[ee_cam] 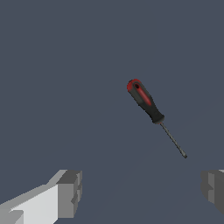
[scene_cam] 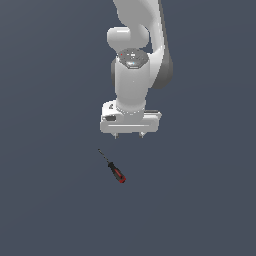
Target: Pick up the object and move it to a goal position.
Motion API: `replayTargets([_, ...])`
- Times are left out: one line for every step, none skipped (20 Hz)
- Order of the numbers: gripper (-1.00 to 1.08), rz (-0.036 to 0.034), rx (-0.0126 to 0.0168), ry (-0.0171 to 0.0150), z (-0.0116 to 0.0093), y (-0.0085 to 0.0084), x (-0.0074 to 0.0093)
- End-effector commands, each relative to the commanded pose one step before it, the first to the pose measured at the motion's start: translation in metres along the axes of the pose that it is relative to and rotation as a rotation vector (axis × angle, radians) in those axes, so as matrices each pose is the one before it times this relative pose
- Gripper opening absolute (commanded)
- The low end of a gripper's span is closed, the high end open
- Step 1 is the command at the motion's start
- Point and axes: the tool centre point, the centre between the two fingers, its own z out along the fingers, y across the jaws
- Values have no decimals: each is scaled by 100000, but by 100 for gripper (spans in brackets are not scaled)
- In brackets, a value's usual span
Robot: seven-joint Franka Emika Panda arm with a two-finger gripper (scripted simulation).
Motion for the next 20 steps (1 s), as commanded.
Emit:
replayTargets([100, -1818, -36, -165, 356, 245, 138])
replayTargets([100, -962, -10, -66, 176, 120, 74])
replayTargets([100, -1066, -11, -70, 194, 135, 80])
replayTargets([100, -1178, -11, -75, 213, 150, 87])
replayTargets([100, -1278, -8, -81, 233, 165, 91])
replayTargets([100, -1388, -2, -89, 255, 180, 94])
replayTargets([100, -1494, 4, -96, 277, 196, 97])
replayTargets([100, -1603, 10, -102, 298, 211, 99])
replayTargets([100, -1712, 17, -107, 320, 228, 99])
replayTargets([100, -1822, 27, -113, 342, 245, 99])
replayTargets([100, -1933, 37, -117, 366, 262, 97])
replayTargets([100, -2042, 50, -121, 389, 280, 93])
replayTargets([100, -2153, 63, -123, 412, 297, 88])
replayTargets([100, -2215, 76, -122, 427, 308, 80])
replayTargets([100, -2212, 88, -116, 430, 310, 68])
replayTargets([100, -2209, 98, -110, 432, 311, 57])
replayTargets([100, -2206, 109, -103, 434, 312, 45])
replayTargets([100, -2202, 119, -96, 436, 313, 34])
replayTargets([100, -2199, 129, -88, 438, 313, 22])
replayTargets([100, -2194, 138, -80, 440, 313, 11])
